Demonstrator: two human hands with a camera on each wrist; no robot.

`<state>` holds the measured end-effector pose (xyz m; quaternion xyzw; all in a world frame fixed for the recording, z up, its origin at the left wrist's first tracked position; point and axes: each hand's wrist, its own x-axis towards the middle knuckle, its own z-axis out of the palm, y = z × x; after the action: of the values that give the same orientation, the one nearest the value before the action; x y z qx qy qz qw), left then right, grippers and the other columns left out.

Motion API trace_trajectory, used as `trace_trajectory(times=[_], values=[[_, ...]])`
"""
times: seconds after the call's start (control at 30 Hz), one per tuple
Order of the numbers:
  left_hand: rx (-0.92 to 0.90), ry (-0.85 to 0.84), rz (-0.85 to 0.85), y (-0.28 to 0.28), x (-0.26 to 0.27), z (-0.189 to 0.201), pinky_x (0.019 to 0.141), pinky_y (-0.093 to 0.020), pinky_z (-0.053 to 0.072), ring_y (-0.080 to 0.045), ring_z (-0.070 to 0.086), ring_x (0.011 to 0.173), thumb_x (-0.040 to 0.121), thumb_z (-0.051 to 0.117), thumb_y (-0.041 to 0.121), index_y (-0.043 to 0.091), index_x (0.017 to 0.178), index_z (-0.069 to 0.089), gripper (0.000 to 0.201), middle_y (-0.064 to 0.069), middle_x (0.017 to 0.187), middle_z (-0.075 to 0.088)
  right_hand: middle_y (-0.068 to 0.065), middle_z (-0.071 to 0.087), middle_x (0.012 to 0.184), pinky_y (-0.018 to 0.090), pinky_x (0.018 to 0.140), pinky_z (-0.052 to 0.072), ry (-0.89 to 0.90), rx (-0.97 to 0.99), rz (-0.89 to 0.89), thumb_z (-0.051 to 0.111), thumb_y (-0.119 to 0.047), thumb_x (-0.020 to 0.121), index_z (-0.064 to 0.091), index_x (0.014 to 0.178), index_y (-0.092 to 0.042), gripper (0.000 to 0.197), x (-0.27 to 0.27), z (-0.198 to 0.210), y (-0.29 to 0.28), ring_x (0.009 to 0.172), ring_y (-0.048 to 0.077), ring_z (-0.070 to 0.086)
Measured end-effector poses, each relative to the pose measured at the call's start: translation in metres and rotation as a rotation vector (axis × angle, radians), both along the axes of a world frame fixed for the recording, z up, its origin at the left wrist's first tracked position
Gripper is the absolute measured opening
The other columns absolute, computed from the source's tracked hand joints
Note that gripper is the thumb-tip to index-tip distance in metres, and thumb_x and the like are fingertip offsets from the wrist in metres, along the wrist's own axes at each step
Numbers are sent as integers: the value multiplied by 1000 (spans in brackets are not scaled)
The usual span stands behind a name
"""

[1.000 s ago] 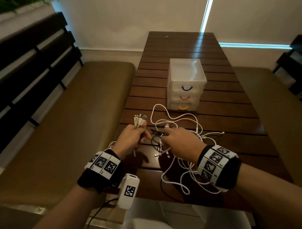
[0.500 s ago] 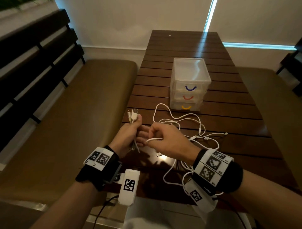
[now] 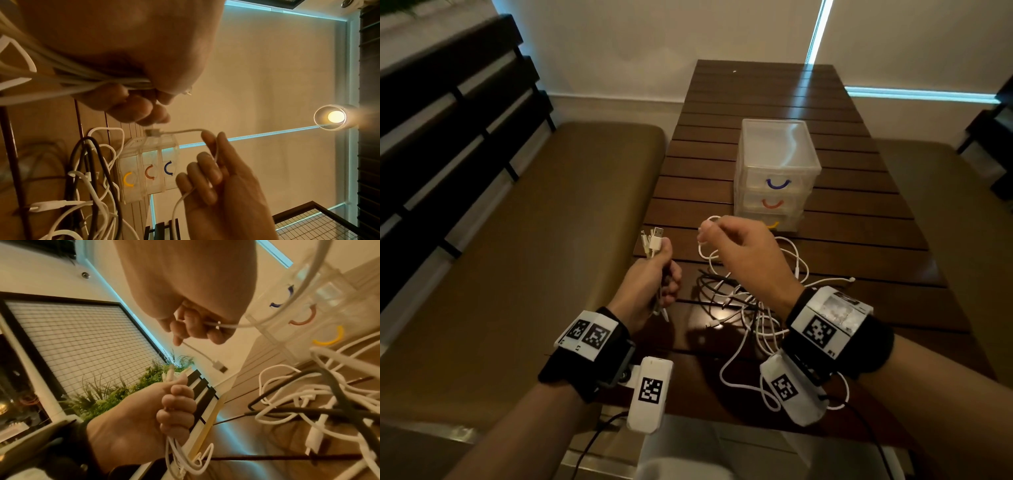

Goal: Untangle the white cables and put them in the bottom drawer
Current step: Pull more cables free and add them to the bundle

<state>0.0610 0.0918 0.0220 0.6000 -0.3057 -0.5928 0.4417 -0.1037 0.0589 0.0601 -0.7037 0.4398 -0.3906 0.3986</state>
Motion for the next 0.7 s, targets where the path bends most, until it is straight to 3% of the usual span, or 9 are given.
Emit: trace_trajectory(times=[0.07,0.13,0.23,0.3,0.4,0.5,0.6,0.7], values=[[2,23,-17,0,0,0,42,-20,30,-10,40,46,95,41,60,11,66,62,60,-2,56,52,-10,64,70,22,60,41,53,-87,76,60,-31,97,75,90,-19,20,3,-1,5,61,3,54],[-16,88,0,1,1,-1,45,-20,31,-9,38,46,90,44,64,12,75,65,59,-2,60,53,-14,63,69,17,59,37,226,-123,193,61,-29,96,74,95,-22,15,7,-7,14,60,2,55],[-50,130,18,3,1,-2,53,-24,29,-9,33,42,83,42,71,13,78,71,65,-3,60,51,-5,70,83,25,63,39,488,-151,252,59,-26,94,69,109,-27,18,6,-20,22,70,12,60],[-70,114,2,5,0,-1,47,-21,25,-8,33,42,84,33,73,13,80,73,71,-3,60,53,-5,68,80,23,58,38,548,-163,252,58,-22,93,67,113,-31,23,5,-24,22,65,12,58],[-110,143,-3,5,0,1,41,-17,23,-7,34,46,77,30,75,13,86,75,77,-1,68,59,-12,59,71,13,52,25,579,-133,275,55,-26,96,69,110,-29,20,5,-22,22,56,1,45],[-153,187,19,7,-1,0,42,-17,27,-6,42,52,90,25,69,14,87,77,76,-2,74,62,-15,53,59,16,52,27,486,-60,193,54,-28,97,70,102,-25,17,7,-25,21,55,0,47],[-154,196,17,9,-4,3,52,-21,37,-10,56,63,90,21,68,11,97,75,79,-8,86,71,-15,52,58,18,53,30,363,4,144,55,-27,97,70,97,-22,16,9,-26,20,54,-1,49],[-144,186,-24,10,-5,4,73,-31,52,-17,70,78,87,23,69,12,106,73,78,-9,101,74,-12,65,76,19,58,33,462,-78,230,54,-26,97,71,104,-23,19,9,-23,23,67,2,56]])
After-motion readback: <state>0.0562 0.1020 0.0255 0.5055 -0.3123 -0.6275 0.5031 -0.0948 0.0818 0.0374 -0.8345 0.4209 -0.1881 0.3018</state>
